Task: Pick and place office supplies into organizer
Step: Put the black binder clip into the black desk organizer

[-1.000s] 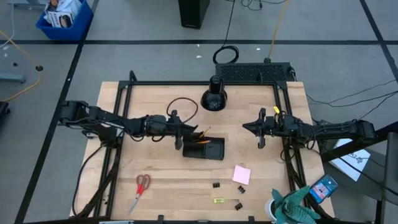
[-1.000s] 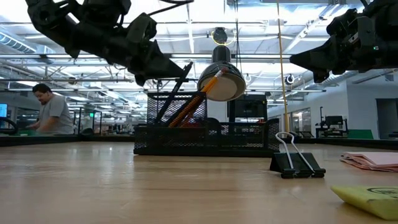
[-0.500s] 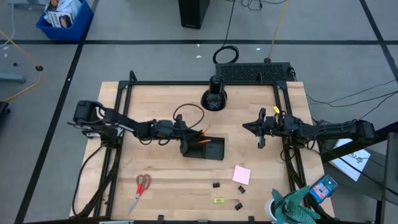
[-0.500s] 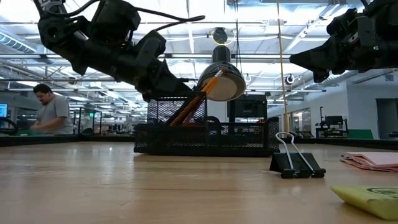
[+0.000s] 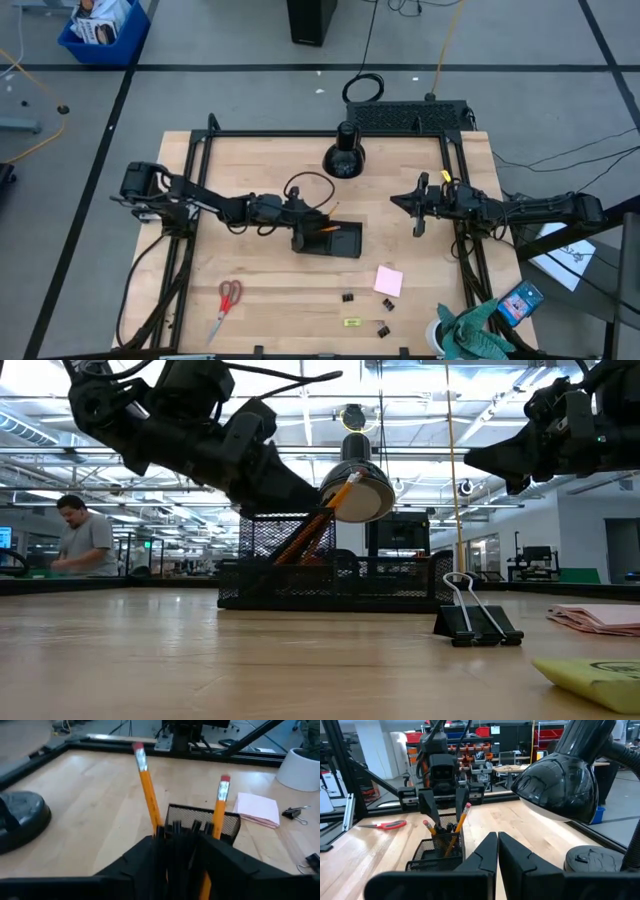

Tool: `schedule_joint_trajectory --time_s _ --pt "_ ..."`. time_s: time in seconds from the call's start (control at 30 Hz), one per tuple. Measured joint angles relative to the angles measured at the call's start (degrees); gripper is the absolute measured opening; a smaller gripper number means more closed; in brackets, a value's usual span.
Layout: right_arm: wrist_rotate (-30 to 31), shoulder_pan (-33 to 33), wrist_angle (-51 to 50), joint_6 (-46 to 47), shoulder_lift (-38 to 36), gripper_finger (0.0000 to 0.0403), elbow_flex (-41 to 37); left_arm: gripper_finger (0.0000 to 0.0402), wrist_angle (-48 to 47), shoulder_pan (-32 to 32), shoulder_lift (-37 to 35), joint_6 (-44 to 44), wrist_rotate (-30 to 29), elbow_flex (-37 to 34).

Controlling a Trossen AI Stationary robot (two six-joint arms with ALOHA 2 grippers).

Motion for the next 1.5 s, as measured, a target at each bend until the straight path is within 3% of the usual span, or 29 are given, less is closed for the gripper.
schedule_joint_trajectory --time_s 0.13,0.23,0.33,0.4,0.47,0.6,0.73,0.87,1.03,1.5 --pt "-0.04 0.0 -0.07 0.0 0.0 0.0009 -0.02 0.0199 -0.77 -0.72 -5.27 2.33 -0.39 1.2" --pt "-0.16 0.0 -0.35 0.0 0.0 0.0009 -0.01 0.0199 -10.24 -3.08 -12.45 0.47 -3.9 2.48" --pt "-0.26 0.02 -0.86 -0.02 -0.02 0.0009 0.0 0.0175 -24.95 -7.62 -18.49 -0.84 -10.05 2.73" --pt "-0.86 0.02 -1.37 0.01 -0.02 0.0009 0.0 0.0141 -28.19 -12.2 -21.17 0.02 -14.4 1.26" --pt "-3.05 0.02 -2.22 0.04 -0.01 0.0009 -0.02 0.0098 -24.18 -16.66 -23.53 3.11 -18.67 -1.94" --pt "-8.34 0.04 -2.58 0.46 -0.02 0.0009 0.0 0.0014 -7.2 -20.52 -27.79 8.28 -22.34 -10.7" --pt "-12.98 0.02 -4.72 0.86 -0.04 0.0009 -0.02 0.001 2.49 -18.47 -29.18 7.39 -22.47 -19.12" --pt "-19.55 0.04 -7.64 -0.33 0.03 0.0009 -0.01 0.0005 3.42 -15.18 -29.19 6.04 -21.39 -22.52" --pt "-19.67 0.04 -5.58 -2.76 0.07 0.0009 0.0 0.0004 3.62 -11.85 -29.04 6.74 -17.85 -24.5" --pt "-21.48 1.37 -3.82 -3.28 0.5 0.0023 0.0 0.0006 4.1 -7.49 -29.04 2.79 -17.31 -24.51"
